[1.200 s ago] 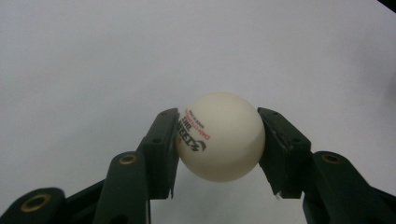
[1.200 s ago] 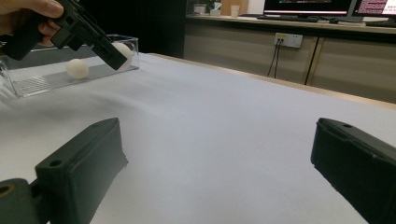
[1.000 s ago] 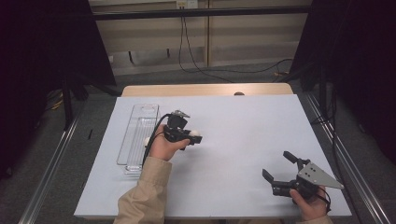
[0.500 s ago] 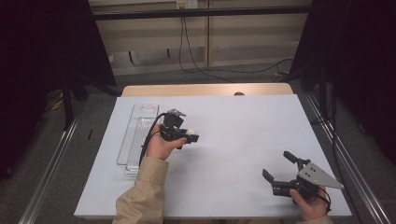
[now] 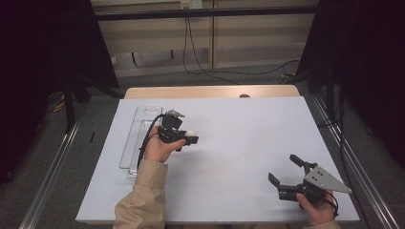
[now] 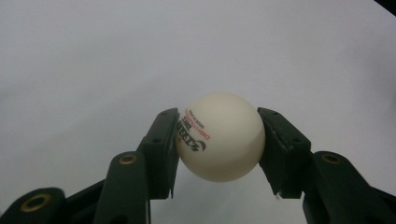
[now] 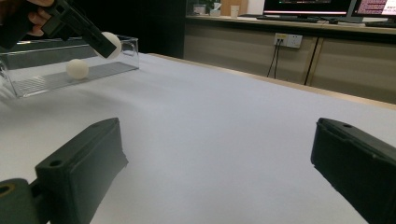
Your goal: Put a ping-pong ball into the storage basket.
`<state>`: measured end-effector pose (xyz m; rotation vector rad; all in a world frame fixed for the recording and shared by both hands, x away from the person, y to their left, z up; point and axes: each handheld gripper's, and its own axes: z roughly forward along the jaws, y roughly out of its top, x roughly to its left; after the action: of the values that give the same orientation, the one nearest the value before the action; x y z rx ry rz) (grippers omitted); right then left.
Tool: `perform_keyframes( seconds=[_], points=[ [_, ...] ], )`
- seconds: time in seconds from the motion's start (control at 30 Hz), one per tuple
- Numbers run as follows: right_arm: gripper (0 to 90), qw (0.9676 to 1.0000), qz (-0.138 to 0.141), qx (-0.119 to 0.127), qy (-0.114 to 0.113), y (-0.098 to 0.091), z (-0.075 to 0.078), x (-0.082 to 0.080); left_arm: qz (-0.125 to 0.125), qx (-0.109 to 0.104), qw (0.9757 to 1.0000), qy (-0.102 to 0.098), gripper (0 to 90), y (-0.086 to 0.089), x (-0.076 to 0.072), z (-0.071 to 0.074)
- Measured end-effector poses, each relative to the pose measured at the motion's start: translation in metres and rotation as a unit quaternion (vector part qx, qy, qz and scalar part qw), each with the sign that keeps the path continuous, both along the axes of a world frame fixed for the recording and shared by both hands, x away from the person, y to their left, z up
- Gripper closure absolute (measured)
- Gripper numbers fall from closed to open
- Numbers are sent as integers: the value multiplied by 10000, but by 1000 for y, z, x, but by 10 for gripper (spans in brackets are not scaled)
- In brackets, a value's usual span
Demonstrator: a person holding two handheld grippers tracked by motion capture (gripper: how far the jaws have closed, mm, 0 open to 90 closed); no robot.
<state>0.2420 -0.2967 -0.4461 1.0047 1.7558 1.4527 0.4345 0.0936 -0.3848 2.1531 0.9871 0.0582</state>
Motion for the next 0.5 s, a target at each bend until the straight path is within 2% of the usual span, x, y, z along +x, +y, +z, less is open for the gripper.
perform_keyframes(
  seconds=[0.5],
  points=[
    [19, 10000, 1, -1, -1, 0, 0, 0, 141, 0, 9999, -43, 510, 16, 0, 8]
  ],
)
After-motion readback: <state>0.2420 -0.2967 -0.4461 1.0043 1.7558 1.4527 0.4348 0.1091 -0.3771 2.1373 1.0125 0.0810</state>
